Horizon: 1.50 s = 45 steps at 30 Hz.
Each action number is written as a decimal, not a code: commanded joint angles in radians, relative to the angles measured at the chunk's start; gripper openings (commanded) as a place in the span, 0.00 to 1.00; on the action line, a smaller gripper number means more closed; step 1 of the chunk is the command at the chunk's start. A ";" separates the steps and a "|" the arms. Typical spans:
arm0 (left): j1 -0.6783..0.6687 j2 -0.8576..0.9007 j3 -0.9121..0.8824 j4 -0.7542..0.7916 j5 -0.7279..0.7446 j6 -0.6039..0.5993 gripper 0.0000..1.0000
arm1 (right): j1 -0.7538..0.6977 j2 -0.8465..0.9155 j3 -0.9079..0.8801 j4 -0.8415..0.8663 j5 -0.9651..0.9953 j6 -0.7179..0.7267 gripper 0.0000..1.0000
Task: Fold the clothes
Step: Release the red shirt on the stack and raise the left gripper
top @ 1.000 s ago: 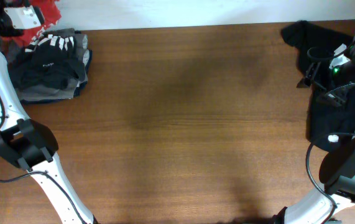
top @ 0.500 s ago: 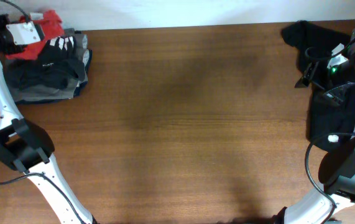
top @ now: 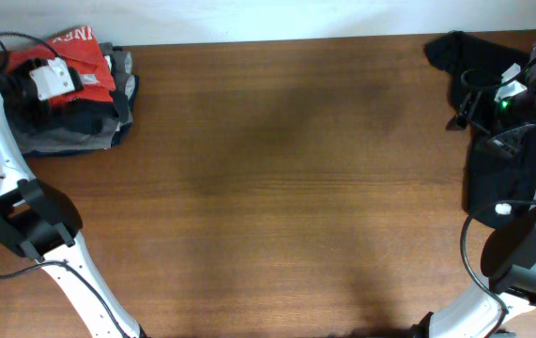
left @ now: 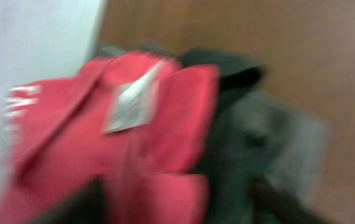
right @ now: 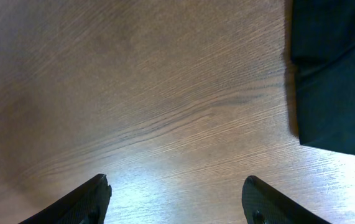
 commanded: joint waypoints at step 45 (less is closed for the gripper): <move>-0.072 -0.035 -0.901 1.212 -0.491 -1.700 0.99 | 0.008 0.001 0.010 0.040 0.004 -0.002 0.75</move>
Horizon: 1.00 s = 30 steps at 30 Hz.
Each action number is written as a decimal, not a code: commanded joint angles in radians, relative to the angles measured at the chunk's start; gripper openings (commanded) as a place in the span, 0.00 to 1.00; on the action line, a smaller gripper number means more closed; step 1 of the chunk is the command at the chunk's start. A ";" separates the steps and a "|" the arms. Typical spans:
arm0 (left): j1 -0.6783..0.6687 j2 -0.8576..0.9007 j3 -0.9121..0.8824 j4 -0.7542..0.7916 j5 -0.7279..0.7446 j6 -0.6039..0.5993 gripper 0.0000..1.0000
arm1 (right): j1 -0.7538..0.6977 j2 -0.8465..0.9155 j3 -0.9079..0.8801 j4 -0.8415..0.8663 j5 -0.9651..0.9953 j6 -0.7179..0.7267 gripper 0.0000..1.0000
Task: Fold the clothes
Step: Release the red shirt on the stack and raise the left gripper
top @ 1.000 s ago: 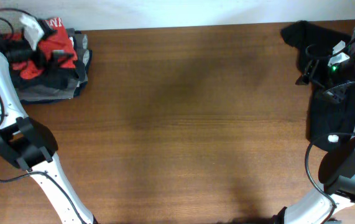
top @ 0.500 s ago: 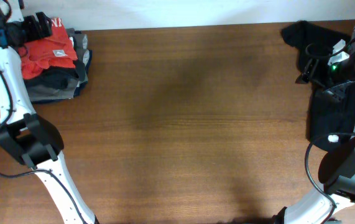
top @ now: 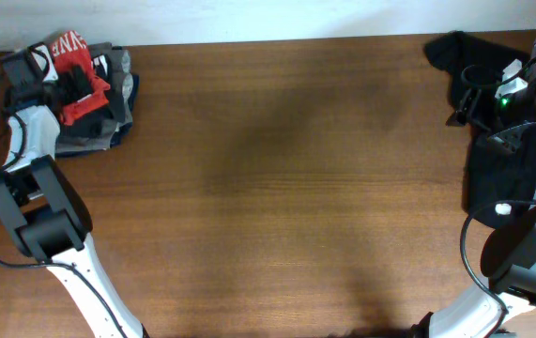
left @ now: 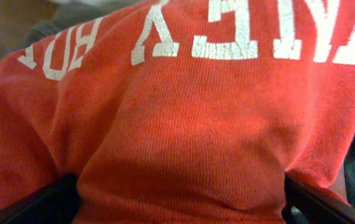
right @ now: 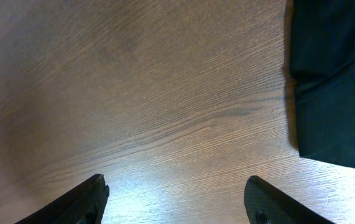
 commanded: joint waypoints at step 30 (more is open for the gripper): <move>-0.182 -0.523 -0.115 -0.282 0.199 0.023 0.99 | 0.006 -0.002 0.541 -0.118 0.004 -0.199 1.00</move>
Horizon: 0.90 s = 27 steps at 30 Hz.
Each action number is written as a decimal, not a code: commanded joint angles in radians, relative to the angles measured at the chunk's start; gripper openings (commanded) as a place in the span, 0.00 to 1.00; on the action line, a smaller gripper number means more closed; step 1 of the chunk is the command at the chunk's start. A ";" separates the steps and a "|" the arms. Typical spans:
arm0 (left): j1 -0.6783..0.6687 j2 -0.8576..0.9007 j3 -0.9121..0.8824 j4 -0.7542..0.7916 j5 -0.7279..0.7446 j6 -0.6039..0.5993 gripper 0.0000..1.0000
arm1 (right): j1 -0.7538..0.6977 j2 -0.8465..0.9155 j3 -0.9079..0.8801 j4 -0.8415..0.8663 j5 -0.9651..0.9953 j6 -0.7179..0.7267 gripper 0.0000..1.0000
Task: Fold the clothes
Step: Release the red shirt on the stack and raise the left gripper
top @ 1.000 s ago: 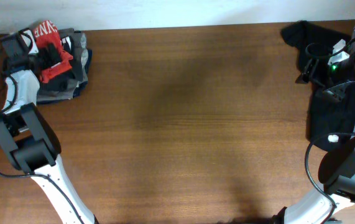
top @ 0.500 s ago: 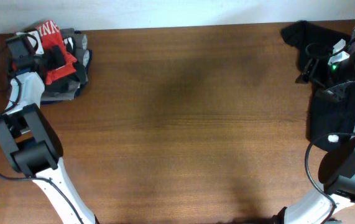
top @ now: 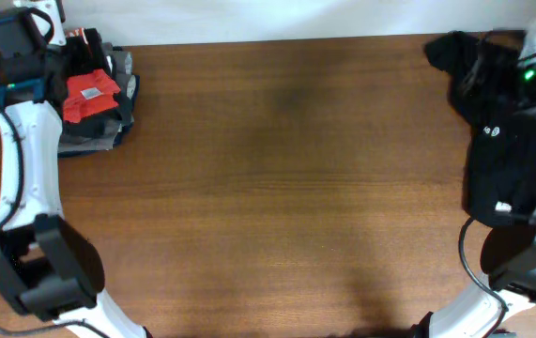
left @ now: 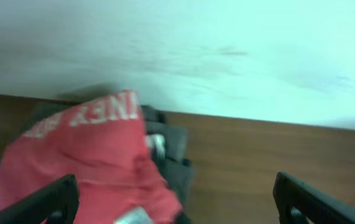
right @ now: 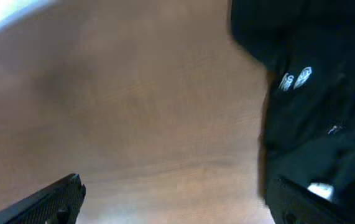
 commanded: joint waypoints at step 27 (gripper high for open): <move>-0.375 -0.033 -0.006 -0.155 0.168 -0.015 0.99 | 0.103 -0.180 0.545 -0.257 -0.006 -0.008 0.99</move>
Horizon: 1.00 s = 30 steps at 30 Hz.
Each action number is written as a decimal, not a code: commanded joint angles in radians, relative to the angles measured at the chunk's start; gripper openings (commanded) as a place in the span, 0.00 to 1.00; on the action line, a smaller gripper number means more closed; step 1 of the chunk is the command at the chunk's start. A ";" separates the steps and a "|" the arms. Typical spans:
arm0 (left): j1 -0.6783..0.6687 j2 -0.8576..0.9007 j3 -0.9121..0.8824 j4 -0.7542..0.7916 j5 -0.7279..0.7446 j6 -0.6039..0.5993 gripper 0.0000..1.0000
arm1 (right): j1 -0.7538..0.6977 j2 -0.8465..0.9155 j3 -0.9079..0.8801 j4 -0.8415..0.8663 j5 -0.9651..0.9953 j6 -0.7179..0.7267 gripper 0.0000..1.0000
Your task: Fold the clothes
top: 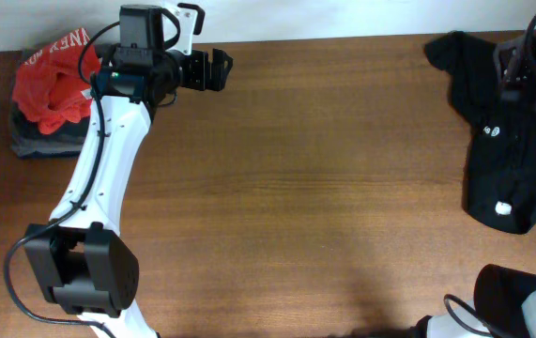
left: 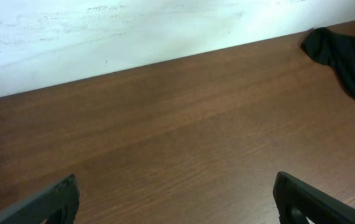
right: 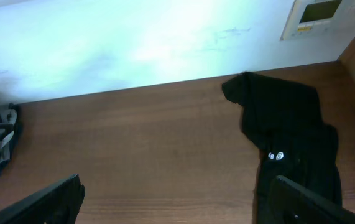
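Observation:
A red garment with white letters (top: pixel 50 70) lies crumpled on top of a dark folded pile (top: pixel 38 141) at the table's far left. A black garment (top: pixel 497 131) lies unfolded at the far right, also in the right wrist view (right: pixel 295 143) and the left wrist view (left: pixel 345 53). My left gripper (top: pixel 217 71) hangs right of the pile, open and empty (left: pixel 177 208), over bare wood. My right gripper (right: pixel 174 208) is open and empty, high up and looking down the table. The overhead view shows only its arm at the right edge.
The brown table (top: pixel 314 197) runs to a white wall (left: pixel 133 25) at the back. A white wall panel (right: pixel 317 15) hangs above the far right corner. The left arm (top: pixel 99 197) stretches from the front left up to the back edge.
My left gripper has moved right, from the back left corner by the pile to the back edge. The red garment now lies spread over the pile. My right gripper is higher and farther back.
My left gripper hovered over the pile with the red garment, then was pressed close on the red cloth, then stood open at the wall behind the pile. My right gripper stayed open low beside the black garment, then was higher. Now both are open away from the clothes.

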 commanded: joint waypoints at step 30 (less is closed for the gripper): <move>0.000 -0.013 -0.005 -0.002 0.010 -0.006 0.99 | 0.114 -0.950 -1.691 1.184 0.014 -0.097 0.99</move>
